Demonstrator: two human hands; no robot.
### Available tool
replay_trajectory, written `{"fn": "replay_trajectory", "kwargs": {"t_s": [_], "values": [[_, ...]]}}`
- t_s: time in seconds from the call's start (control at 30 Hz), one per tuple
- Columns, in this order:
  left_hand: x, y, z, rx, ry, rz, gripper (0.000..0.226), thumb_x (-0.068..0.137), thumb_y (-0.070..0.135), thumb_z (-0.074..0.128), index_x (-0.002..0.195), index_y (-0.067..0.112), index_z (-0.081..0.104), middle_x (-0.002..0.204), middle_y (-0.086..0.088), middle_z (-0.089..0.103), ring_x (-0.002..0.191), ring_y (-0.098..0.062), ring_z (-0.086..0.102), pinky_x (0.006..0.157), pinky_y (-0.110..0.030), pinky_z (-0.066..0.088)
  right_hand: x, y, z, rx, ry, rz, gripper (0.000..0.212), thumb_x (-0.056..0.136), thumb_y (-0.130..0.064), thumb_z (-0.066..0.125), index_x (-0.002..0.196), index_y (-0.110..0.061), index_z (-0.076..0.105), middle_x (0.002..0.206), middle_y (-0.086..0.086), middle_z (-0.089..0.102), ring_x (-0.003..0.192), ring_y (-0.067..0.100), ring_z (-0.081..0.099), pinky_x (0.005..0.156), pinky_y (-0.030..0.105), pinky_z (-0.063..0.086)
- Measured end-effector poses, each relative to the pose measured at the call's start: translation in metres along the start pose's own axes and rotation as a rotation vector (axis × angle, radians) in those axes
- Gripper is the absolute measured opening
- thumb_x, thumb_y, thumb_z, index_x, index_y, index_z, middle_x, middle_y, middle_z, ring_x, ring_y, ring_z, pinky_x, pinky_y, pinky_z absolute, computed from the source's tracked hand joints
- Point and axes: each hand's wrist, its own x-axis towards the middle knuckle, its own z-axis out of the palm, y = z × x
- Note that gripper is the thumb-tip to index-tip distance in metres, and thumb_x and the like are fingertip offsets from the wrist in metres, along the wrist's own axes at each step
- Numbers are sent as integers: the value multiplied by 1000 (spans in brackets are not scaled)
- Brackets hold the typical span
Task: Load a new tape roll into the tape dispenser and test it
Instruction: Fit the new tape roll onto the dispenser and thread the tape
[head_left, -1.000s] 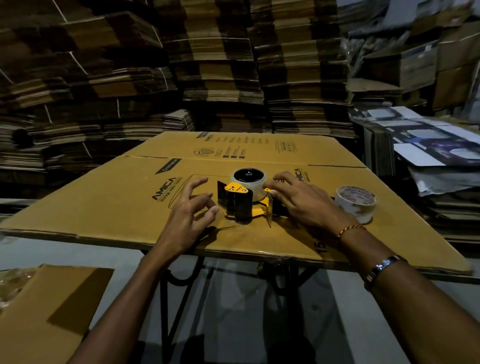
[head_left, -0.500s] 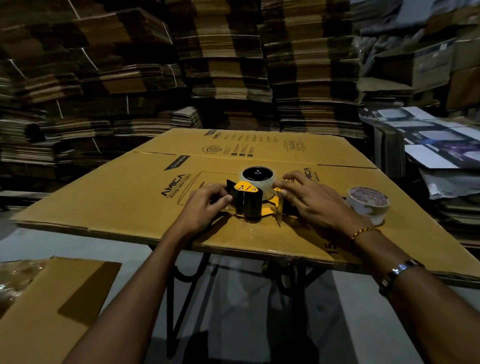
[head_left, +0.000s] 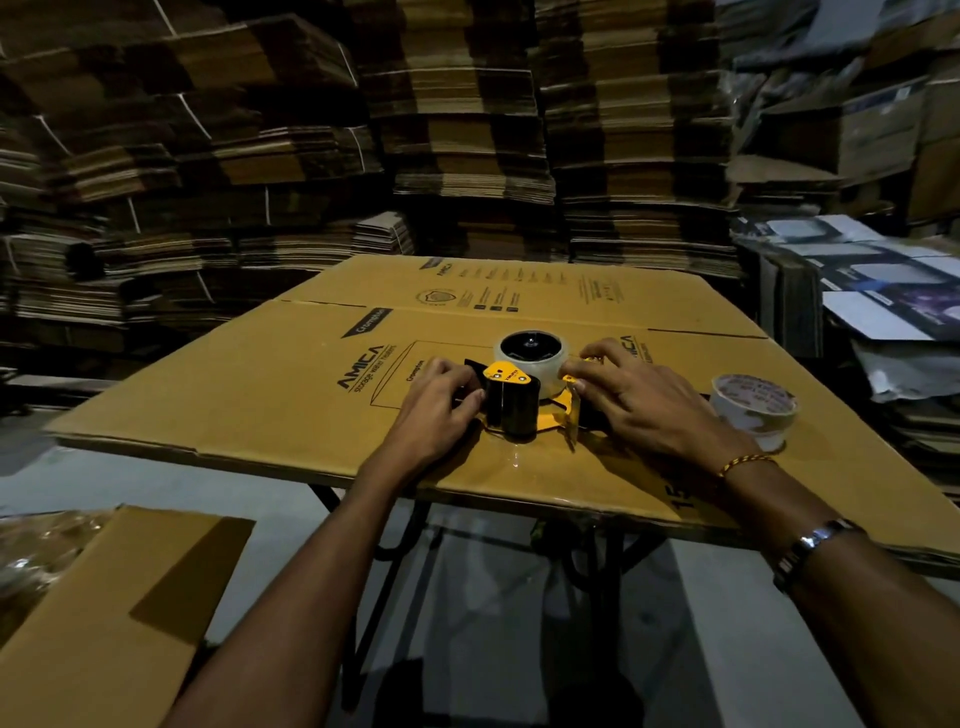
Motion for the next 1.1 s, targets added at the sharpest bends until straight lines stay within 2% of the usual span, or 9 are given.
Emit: {"fn": "replay_trajectory", "kwargs": {"t_s": [0.17,0.47,0.57,0.67,0.77,0.83,0.9,1.0,1.1], "values": [[2,7,7,103,39,5,17,98,21,52,109,12,61,114,-5,50,103,-20,50,86,-34,43,-1,1,1,5,2,-16,56,96,-58,22,143,-38,45,146,-2,39,98,16,54,61,14,31],[6,8,12,150,73,-30,25,98,23,53,119,13,61,116,-7,50,102,-23,53,87,-38,46,0,4,2,41,10,-34,61,92,-65,18,140,-41,46,143,-2,40,98,18,56,71,29,49],[7,7,9,75,78,-57,19,97,21,57,109,10,65,107,-6,56,99,-22,55,79,-32,45,4,10,0,64,-26,-40,62,90,-67,16,141,-44,43,144,-5,38,99,15,55,69,22,44],[4,4,4,-119,140,-183,13,95,18,61,91,8,67,99,-6,66,94,-21,63,75,-31,53,7,14,2,72,-44,-42,59,90,-67,17,140,-48,41,144,-7,35,100,14,53,67,19,39],[2,1,2,-262,261,-262,4,94,13,61,95,10,64,96,-6,68,90,-20,67,66,-27,56,8,16,4,82,-57,-27,53,93,-65,20,140,-51,40,145,-9,34,104,13,51,66,18,38],[0,3,-1,-402,323,-310,19,92,0,58,103,15,58,97,-6,65,82,-20,67,63,-28,57,8,16,3,105,-66,-26,51,93,-63,22,140,-52,40,145,-9,33,108,12,50,70,19,41],[-2,4,-3,-489,343,-348,25,91,-6,52,93,17,59,90,-5,64,74,-21,66,64,-36,57,8,14,0,134,-79,-16,51,93,-63,24,140,-51,41,145,-9,33,114,13,47,77,24,45],[-8,4,-5,-469,332,-360,31,93,-1,50,74,16,66,77,-1,67,72,-22,67,63,-37,60,8,11,-4,175,-104,19,47,96,-58,31,140,-49,44,146,-9,33,124,14,43,86,30,45],[-19,7,-8,-412,281,-317,23,96,1,51,86,13,68,83,-1,67,71,-13,66,62,-24,59,8,8,-8,220,-126,30,42,100,-51,37,140,-46,47,147,-9,33,128,15,40,93,33,42]]}}
